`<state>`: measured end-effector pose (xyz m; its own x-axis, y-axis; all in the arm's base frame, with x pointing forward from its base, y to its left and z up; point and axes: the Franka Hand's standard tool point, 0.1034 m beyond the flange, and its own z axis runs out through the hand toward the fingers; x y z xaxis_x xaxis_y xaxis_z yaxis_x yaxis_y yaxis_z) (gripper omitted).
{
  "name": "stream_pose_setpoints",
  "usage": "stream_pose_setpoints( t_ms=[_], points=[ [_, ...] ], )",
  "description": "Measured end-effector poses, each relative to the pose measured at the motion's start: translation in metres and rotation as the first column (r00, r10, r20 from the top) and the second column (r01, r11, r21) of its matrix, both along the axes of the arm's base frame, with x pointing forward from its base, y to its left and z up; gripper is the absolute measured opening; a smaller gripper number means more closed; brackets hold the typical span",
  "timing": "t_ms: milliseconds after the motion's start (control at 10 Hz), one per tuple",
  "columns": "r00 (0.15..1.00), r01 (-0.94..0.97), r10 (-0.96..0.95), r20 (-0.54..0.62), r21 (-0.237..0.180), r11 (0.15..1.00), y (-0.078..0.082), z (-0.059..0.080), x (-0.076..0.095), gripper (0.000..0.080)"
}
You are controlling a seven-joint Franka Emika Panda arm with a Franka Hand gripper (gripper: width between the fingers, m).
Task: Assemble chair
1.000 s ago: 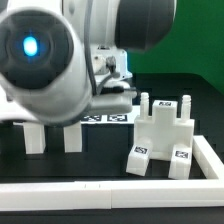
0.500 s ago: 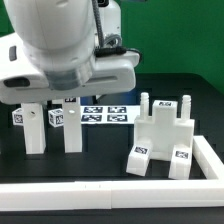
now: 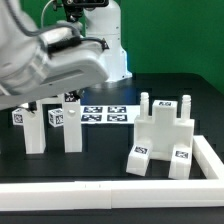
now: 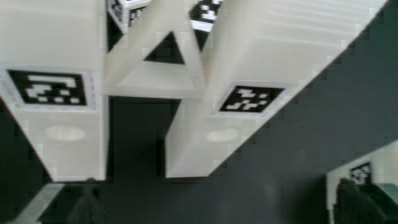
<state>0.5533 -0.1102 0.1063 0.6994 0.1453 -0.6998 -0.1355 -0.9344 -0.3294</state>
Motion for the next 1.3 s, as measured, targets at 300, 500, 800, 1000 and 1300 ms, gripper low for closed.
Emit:
stream_pose_setpoints(
  t_ms=[300,500,800,1000,1300],
  points=[
    [0.988,0.154,-0.148,-0.051,0.136,0.979,-0.009,-0.003,-0.009,0.0649],
    [0.963,0.263,-0.245,-0.109,0.212,0.941,-0.019,-0.007,-0.017,0.0649],
    [0.942,0.336,-0.311,-0.130,0.304,0.891,-0.046,0.003,-0.009,0.0649],
    [0.918,0.397,-0.362,-0.165,0.317,0.861,-0.042,0.017,-0.025,0.0649],
    [0.845,0.534,-0.470,-0.255,0.386,0.752,-0.056,0.003,-0.038,0.0649]
  ],
)
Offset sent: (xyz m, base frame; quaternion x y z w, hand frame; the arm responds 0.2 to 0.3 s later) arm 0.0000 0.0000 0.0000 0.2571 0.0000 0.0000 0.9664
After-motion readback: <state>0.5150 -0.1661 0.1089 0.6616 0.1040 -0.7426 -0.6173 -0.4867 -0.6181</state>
